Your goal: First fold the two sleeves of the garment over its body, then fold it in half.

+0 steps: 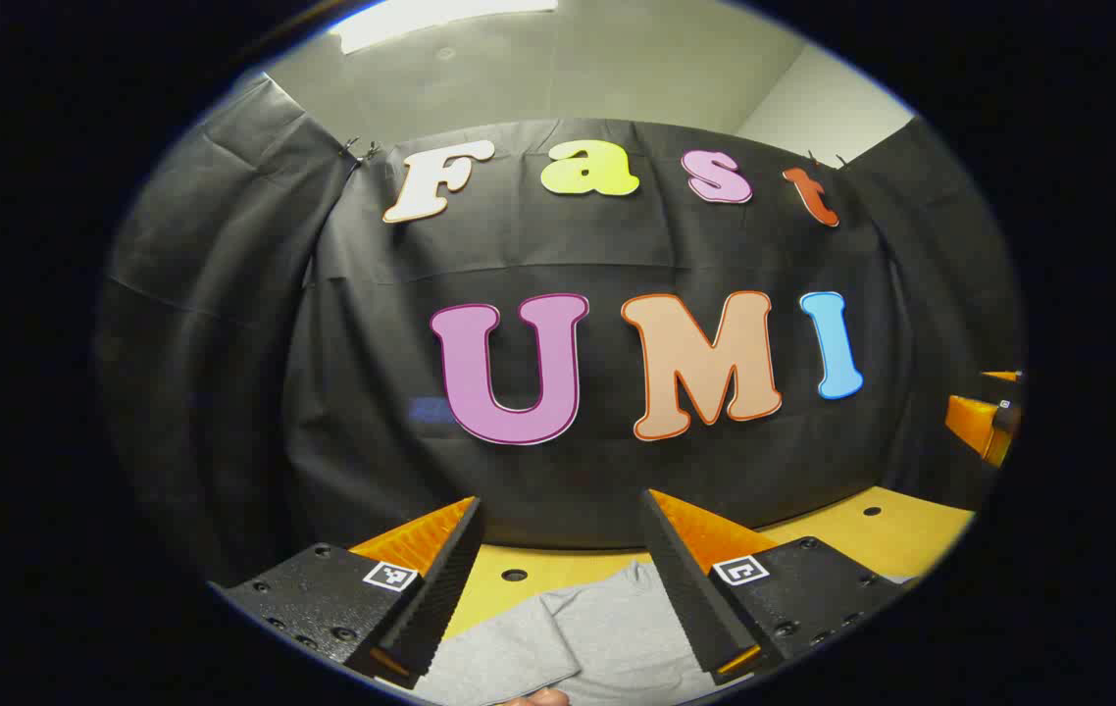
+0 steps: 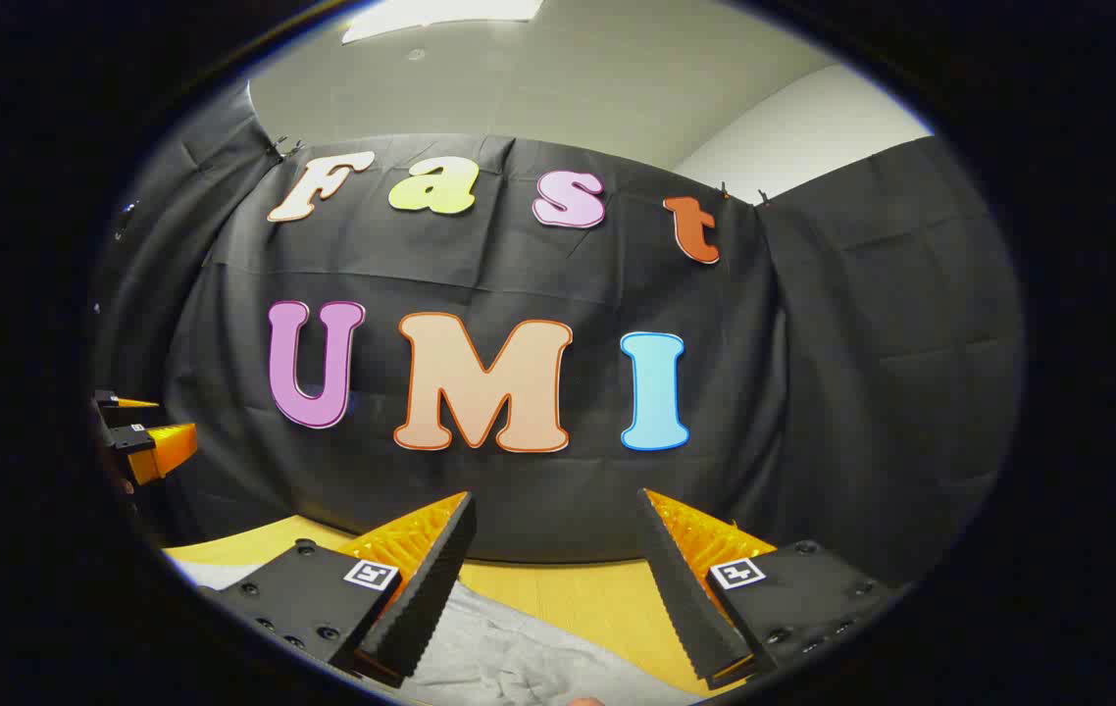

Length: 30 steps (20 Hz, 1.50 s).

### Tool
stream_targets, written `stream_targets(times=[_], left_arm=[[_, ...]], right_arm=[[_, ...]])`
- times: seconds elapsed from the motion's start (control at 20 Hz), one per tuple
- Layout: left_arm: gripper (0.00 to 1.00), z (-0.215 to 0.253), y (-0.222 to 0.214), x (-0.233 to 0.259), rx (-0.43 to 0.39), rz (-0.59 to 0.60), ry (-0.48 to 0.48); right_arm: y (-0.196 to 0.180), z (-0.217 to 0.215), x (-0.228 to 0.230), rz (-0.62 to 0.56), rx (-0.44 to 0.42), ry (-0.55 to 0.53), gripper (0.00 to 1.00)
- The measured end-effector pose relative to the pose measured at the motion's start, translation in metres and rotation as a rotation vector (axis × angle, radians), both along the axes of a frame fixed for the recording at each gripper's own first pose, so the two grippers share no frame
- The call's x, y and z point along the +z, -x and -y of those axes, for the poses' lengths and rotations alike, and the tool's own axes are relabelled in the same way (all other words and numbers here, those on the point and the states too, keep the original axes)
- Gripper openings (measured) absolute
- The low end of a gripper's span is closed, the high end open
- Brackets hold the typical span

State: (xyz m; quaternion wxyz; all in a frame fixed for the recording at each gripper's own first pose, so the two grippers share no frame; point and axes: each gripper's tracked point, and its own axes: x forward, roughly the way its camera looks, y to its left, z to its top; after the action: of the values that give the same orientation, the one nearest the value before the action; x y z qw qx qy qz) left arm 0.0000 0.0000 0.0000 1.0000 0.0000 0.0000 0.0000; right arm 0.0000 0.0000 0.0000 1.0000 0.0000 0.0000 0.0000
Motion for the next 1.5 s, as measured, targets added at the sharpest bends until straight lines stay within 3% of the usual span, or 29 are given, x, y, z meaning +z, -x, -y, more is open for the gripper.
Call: stream_targets(times=[1.05, 1.5], left_arm=[[0.93, -0.028, 0.002, -0.010, 0.048, -0.016, 0.010], [0.93, -0.025, -0.003, -0.016, 0.043, -0.023, 0.011]], right_arm=[[0.004, -0.002, -0.013, -0.049, 0.015, 0.026, 0.99], [0.003, 0.048, -0.045, -0.140, -0.049, 0.071, 0.99]])
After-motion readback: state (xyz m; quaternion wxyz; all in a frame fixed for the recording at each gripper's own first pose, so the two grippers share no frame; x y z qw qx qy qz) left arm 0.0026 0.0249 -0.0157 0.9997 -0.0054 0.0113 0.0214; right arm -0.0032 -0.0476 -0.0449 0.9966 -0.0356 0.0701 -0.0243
